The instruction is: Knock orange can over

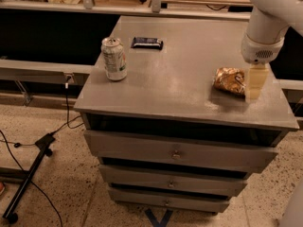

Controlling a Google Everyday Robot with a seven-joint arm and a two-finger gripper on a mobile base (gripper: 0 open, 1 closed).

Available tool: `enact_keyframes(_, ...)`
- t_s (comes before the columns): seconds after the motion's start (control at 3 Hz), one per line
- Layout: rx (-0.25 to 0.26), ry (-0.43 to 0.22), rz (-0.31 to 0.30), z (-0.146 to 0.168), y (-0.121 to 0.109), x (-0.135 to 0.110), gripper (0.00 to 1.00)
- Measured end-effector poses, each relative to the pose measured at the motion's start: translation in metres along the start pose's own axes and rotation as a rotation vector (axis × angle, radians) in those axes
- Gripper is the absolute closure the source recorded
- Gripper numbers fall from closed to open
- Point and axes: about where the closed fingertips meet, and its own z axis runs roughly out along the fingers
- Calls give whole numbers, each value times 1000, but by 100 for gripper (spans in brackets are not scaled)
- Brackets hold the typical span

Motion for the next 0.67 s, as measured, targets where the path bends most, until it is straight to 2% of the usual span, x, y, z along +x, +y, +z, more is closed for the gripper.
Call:
enact_keyframes(0.33,-23,-63,0,-1,0,2,0)
enact_keyframes(0.67,-113,-200,-12,15,9,30,0)
